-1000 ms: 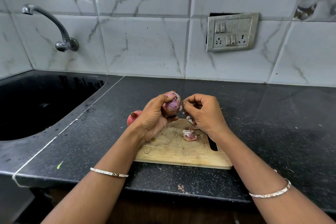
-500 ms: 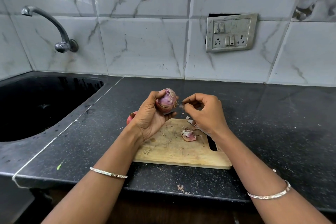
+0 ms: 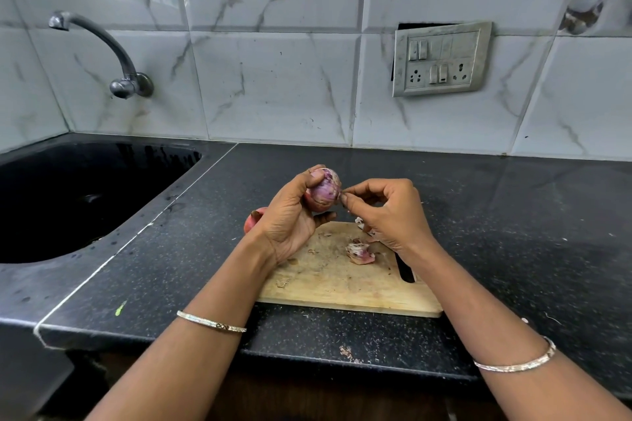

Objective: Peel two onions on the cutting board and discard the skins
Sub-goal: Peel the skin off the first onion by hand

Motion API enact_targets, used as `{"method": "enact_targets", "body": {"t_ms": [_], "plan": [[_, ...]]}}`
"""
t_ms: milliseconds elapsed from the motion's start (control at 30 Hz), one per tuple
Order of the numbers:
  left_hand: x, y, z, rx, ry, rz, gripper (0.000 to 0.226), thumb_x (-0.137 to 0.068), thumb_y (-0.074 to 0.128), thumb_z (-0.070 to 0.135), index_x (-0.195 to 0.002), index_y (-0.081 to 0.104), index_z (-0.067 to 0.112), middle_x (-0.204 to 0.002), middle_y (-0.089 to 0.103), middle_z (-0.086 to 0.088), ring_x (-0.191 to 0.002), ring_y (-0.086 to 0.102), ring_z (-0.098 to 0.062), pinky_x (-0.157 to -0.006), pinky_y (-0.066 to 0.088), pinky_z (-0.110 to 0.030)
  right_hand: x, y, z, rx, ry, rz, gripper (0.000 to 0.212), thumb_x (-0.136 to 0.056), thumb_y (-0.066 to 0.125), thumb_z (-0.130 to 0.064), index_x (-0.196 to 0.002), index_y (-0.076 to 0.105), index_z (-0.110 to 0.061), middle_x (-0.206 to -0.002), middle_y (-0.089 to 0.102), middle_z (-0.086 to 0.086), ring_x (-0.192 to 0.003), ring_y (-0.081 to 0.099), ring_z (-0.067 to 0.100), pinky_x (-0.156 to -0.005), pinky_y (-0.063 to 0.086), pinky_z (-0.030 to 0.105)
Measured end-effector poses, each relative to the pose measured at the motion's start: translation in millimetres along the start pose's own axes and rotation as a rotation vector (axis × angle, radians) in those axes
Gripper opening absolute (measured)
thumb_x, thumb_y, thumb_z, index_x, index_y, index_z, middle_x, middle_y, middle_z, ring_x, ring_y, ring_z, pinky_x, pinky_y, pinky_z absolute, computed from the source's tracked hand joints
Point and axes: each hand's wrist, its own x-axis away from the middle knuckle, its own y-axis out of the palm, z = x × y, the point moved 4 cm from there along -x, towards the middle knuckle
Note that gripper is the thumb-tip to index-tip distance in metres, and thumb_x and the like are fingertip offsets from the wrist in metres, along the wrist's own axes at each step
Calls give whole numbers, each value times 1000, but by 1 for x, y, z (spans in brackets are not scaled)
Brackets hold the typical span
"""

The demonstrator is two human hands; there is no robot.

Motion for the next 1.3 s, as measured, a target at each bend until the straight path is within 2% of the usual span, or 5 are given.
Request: {"method": "enact_targets", "body": {"t_ms": [267, 433, 833, 1033, 1300], "plan": [[2, 3, 0, 26, 16, -19, 37, -86, 62, 27, -120, 58, 13, -107, 67, -9, -90, 64, -16, -76, 52, -34, -1, -1, 0, 12, -12, 34, 4, -85, 79, -13, -81, 82, -14, -68, 75, -4, -60, 67, 7, -57, 52, 26], [1, 2, 0, 41, 38, 0, 13, -97, 57, 20, -110, 60, 21, -109, 65, -8, -92, 63, -18, -77, 52, -34, 2, 0, -4, 13, -38, 0, 6, -84, 82, -17, -88, 82, -14, -71, 76, -6, -59, 67, 3, -54, 50, 18], [2, 8, -2, 132, 12, -21, 57, -95, 66, 24, -140, 45, -4, -134, 56, -27, -119, 59, -32, -91, 59, -38, 3, 0, -7, 162, -101, 142, 7, -80, 77, -14, -80, 80, -20, -67, 72, -12, -62, 68, 4, -63, 57, 23], [10, 15, 0, 122, -59, -51, 53, -95, 59, 41, -117, 59, -7, -121, 68, -25, -112, 69, -27, -91, 60, -37, 1, -1, -4, 98, -51, 143, 8, -83, 75, -11, -80, 77, -18, -68, 72, -9, -64, 67, 2, -62, 51, 17], [13, 16, 2, 125, -73, -36, 65, -95, 62, 38, -136, 49, -11, -131, 63, -30, -124, 63, -33, -98, 56, -43, 0, -5, -9, -3, -66, 129, 10, -83, 75, -6, -86, 76, -16, -77, 74, -5, -71, 67, 5, -66, 55, 23]]}}
